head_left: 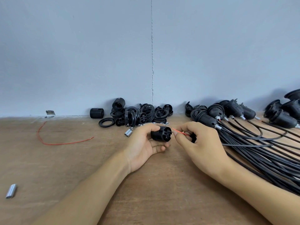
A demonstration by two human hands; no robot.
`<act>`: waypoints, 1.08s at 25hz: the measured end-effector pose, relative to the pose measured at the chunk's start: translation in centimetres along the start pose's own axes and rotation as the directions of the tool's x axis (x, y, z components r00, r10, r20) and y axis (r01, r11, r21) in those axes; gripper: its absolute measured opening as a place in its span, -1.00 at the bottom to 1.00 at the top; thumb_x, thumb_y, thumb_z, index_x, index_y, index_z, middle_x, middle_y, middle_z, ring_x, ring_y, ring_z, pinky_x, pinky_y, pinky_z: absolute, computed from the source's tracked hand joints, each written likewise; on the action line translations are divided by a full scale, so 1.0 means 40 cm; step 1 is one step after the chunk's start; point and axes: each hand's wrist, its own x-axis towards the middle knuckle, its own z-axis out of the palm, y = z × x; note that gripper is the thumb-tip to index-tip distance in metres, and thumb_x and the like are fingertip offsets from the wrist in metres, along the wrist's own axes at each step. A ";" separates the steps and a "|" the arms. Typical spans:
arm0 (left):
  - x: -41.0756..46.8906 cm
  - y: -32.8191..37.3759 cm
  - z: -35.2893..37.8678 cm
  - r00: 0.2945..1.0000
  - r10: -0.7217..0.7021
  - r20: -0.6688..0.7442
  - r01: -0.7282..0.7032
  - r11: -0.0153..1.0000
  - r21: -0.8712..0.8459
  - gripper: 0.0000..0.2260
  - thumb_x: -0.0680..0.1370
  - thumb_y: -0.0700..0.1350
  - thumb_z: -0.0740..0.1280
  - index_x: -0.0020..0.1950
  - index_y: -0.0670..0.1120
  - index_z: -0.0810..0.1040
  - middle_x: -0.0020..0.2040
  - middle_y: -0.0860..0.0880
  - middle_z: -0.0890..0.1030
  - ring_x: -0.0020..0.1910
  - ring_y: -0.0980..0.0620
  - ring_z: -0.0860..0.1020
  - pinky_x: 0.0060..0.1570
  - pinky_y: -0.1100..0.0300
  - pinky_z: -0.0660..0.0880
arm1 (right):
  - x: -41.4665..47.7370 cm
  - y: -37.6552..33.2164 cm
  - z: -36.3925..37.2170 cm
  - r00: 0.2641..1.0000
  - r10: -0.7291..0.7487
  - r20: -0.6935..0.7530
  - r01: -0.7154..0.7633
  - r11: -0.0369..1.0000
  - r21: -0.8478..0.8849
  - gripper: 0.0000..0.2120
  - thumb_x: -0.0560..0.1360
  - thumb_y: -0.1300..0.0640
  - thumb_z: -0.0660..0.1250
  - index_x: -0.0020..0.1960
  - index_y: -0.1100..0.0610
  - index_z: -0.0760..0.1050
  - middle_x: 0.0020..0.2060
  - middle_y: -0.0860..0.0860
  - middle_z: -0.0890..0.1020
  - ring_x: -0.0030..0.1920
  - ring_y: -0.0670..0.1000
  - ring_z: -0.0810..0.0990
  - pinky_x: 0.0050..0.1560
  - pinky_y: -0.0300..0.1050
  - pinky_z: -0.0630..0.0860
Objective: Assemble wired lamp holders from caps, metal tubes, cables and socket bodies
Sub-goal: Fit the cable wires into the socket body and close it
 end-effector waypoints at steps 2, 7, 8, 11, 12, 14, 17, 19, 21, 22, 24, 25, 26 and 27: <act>-0.001 -0.005 0.001 1.000 0.028 0.015 -0.028 0.999 0.030 -0.87 0.61 -0.26 0.22 0.06 -0.22 0.55 -0.13 -0.25 0.61 -0.33 -0.12 0.62 -0.35 0.16 0.55 | -0.001 0.002 0.002 1.000 -0.019 -0.011 0.019 0.999 -0.027 -0.76 0.52 0.09 0.44 -0.22 -0.22 0.54 -0.27 -0.13 0.58 -0.25 -0.08 0.49 -0.21 -0.15 0.43; -0.009 0.000 -0.007 0.997 0.027 0.075 -0.030 0.998 0.047 -0.76 0.53 -0.19 0.31 0.16 -0.24 0.59 -0.09 -0.24 0.63 -0.31 -0.10 0.62 -0.31 0.16 0.55 | -0.001 0.007 -0.003 1.000 -0.026 0.002 0.026 0.999 0.020 -0.74 0.53 0.12 0.42 -0.18 -0.25 0.55 -0.39 -0.28 0.53 -0.34 -0.17 0.46 -0.29 -0.36 0.33; -0.009 0.001 -0.008 0.996 0.022 0.086 -0.026 0.998 0.051 -0.72 0.50 -0.16 0.33 0.16 -0.25 0.59 -0.11 -0.23 0.63 -0.31 -0.09 0.61 -0.31 0.17 0.55 | -0.002 0.010 -0.002 1.000 -0.017 0.002 0.017 0.999 0.032 -0.75 0.53 0.12 0.41 -0.18 -0.24 0.55 -0.40 -0.29 0.52 -0.35 -0.17 0.45 -0.30 -0.37 0.33; -0.007 -0.003 -0.010 0.995 0.021 0.099 -0.027 0.998 0.062 -0.74 0.48 -0.13 0.35 0.09 -0.23 0.63 -0.15 -0.19 0.65 -0.33 -0.08 0.61 -0.32 0.17 0.56 | -0.007 0.019 0.002 1.000 0.019 0.002 -0.019 1.000 0.018 -0.90 0.54 0.06 0.40 -0.15 -0.11 0.61 -0.42 -0.19 0.49 -0.37 -0.14 0.43 -0.29 -0.19 0.37; -0.007 -0.004 -0.011 0.995 0.026 0.099 -0.032 0.997 0.063 -0.77 0.48 -0.13 0.35 0.05 -0.21 0.65 -0.14 -0.19 0.65 -0.33 -0.08 0.61 -0.32 0.17 0.56 | -0.008 0.018 0.003 1.000 0.012 0.006 -0.012 1.000 0.007 -0.88 0.54 0.04 0.40 -0.16 -0.14 0.59 -0.39 -0.18 0.50 -0.35 -0.13 0.45 -0.29 -0.16 0.37; -0.006 -0.007 -0.013 0.994 0.032 0.100 -0.038 0.997 0.064 -0.81 0.48 -0.12 0.37 -0.01 -0.18 0.69 -0.12 -0.20 0.66 -0.30 -0.08 0.63 -0.30 0.16 0.58 | -0.011 0.010 0.001 1.000 -0.026 0.018 0.026 0.999 -0.029 -0.78 0.53 0.02 0.38 -0.22 -0.29 0.51 -0.33 -0.22 0.54 -0.31 -0.12 0.48 -0.29 -0.18 0.37; -0.005 -0.008 -0.013 0.993 0.032 0.114 -0.042 0.996 0.083 -0.82 0.49 -0.10 0.38 -0.02 -0.17 0.71 -0.10 -0.20 0.67 -0.29 -0.07 0.63 -0.30 0.17 0.58 | -0.010 0.006 -0.001 0.999 -0.027 0.025 0.028 0.998 -0.061 -0.74 0.54 0.02 0.37 -0.23 -0.31 0.47 -0.33 -0.25 0.53 -0.29 -0.12 0.49 -0.29 -0.21 0.34; -0.006 -0.007 -0.013 0.992 0.034 0.118 -0.047 0.993 0.107 -0.77 0.49 -0.08 0.41 0.04 -0.20 0.69 -0.07 -0.20 0.67 -0.29 -0.06 0.64 -0.31 0.18 0.58 | -0.010 0.012 -0.001 1.000 -0.008 0.021 0.009 0.999 -0.045 -0.77 0.55 0.04 0.37 -0.20 -0.27 0.50 -0.35 -0.28 0.53 -0.30 -0.14 0.49 -0.30 -0.28 0.31; -0.009 -0.005 -0.016 0.991 0.022 0.134 -0.037 0.993 0.109 -0.77 0.48 -0.07 0.44 0.04 -0.18 0.71 -0.07 -0.19 0.68 -0.31 -0.05 0.63 -0.31 0.19 0.58 | -0.009 0.017 -0.001 1.000 0.012 0.020 -0.012 1.000 0.019 -0.82 0.56 0.04 0.37 -0.17 -0.20 0.53 -0.39 -0.25 0.52 -0.35 -0.15 0.46 -0.31 -0.33 0.30; -0.011 -0.002 -0.017 0.989 0.012 0.148 -0.027 0.994 0.104 -0.80 0.47 -0.07 0.46 0.01 -0.14 0.73 -0.08 -0.18 0.68 -0.32 -0.04 0.62 -0.32 0.20 0.57 | -0.008 0.018 -0.003 1.000 0.016 0.020 -0.017 0.999 0.050 -0.84 0.57 0.03 0.37 -0.16 -0.17 0.55 -0.43 -0.22 0.50 -0.37 -0.15 0.44 -0.32 -0.33 0.30; -0.013 0.001 -0.018 0.985 0.000 0.170 -0.017 0.995 0.095 -0.81 0.42 -0.03 0.51 -0.04 -0.10 0.75 -0.11 -0.15 0.69 -0.34 -0.02 0.60 -0.33 0.22 0.56 | -0.006 0.015 -0.005 1.000 0.013 0.026 -0.016 0.996 0.087 -0.83 0.57 0.03 0.36 -0.18 -0.15 0.54 -0.46 -0.20 0.46 -0.39 -0.15 0.41 -0.33 -0.35 0.29; -0.012 0.001 -0.019 0.985 0.001 0.174 -0.017 0.996 0.091 -0.78 0.39 -0.01 0.52 -0.04 -0.09 0.75 -0.11 -0.14 0.69 -0.34 -0.01 0.59 -0.33 0.22 0.55 | -0.005 0.014 -0.006 1.000 0.010 0.029 -0.013 0.996 0.093 -0.81 0.57 0.04 0.36 -0.20 -0.17 0.53 -0.46 -0.20 0.47 -0.39 -0.16 0.42 -0.32 -0.36 0.29; -0.011 -0.001 -0.020 0.985 0.004 0.172 -0.019 0.996 0.086 -0.76 0.38 0.00 0.52 -0.04 -0.10 0.76 -0.11 -0.14 0.68 -0.34 -0.01 0.59 -0.33 0.22 0.55 | -0.005 0.012 -0.006 0.999 0.009 0.032 -0.012 0.996 0.090 -0.79 0.57 0.05 0.37 -0.21 -0.19 0.51 -0.45 -0.21 0.48 -0.38 -0.16 0.43 -0.32 -0.36 0.29; -0.009 -0.002 -0.021 0.986 0.004 0.167 -0.018 0.997 0.081 -0.77 0.39 -0.01 0.52 -0.04 -0.10 0.76 -0.11 -0.14 0.68 -0.34 -0.01 0.59 -0.33 0.22 0.55 | -0.004 0.010 -0.006 0.999 0.010 0.034 -0.013 0.997 0.081 -0.78 0.57 0.05 0.37 -0.21 -0.20 0.51 -0.45 -0.22 0.48 -0.38 -0.16 0.43 -0.32 -0.36 0.29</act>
